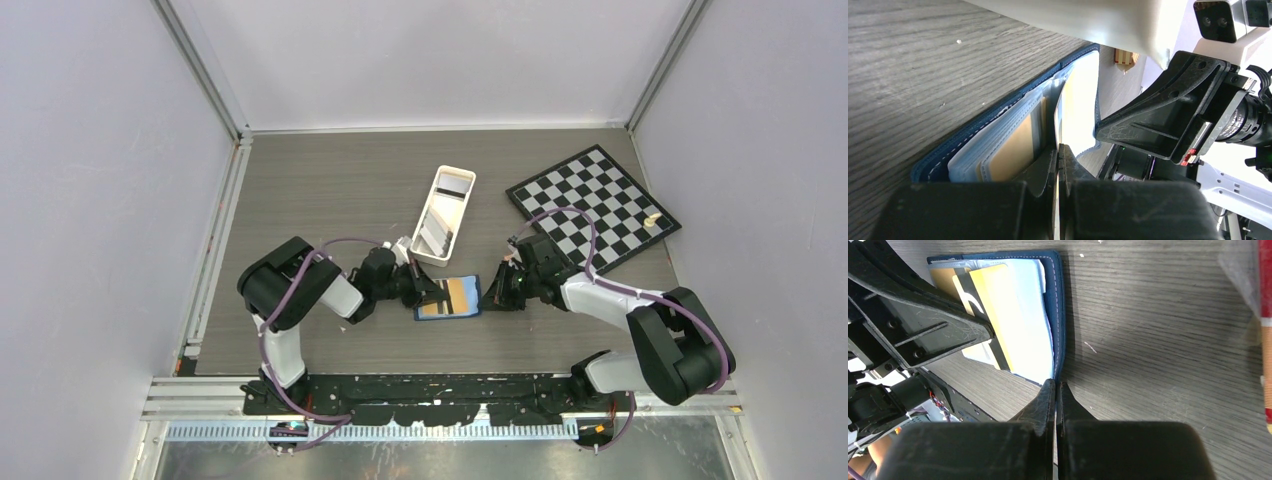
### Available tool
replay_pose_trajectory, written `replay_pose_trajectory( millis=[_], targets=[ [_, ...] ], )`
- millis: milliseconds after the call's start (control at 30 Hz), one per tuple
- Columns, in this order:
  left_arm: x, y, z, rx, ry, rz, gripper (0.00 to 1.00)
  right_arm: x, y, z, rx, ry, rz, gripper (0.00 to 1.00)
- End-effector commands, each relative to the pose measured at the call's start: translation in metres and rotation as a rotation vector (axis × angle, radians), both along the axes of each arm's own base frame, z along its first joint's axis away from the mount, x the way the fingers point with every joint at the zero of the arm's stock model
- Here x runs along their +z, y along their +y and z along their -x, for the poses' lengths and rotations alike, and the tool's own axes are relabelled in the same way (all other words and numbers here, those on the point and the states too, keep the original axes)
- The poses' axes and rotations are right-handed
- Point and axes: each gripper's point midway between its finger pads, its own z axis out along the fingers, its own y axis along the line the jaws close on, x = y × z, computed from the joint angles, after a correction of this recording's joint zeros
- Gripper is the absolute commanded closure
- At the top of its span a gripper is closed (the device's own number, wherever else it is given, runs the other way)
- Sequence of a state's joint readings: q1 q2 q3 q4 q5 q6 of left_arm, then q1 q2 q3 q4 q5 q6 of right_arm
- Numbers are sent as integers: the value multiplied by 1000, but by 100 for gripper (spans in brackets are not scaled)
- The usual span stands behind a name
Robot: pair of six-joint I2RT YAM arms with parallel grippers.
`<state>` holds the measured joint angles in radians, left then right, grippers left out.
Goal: Put the credit cards into the card holder
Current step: Insert the credit card into the card holder.
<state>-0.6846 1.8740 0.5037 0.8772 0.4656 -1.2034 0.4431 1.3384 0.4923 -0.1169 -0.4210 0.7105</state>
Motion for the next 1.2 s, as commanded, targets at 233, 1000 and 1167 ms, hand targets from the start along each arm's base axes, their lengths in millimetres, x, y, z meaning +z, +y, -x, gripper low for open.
replay_pose_trajectory(
  millis=[233, 1000, 1167],
  targets=[
    [-34, 37, 12, 14, -12, -296, 82, 3, -3, 0, -11, -21, 18, 100],
    [-16, 22, 17, -90, -118, -486, 59, 1, -2, 1, 5, -17, 11, 100],
    [-9, 9, 14, -108, -148, -489, 59, 0, -2, 3, 9, -16, 10, 100]
  ],
)
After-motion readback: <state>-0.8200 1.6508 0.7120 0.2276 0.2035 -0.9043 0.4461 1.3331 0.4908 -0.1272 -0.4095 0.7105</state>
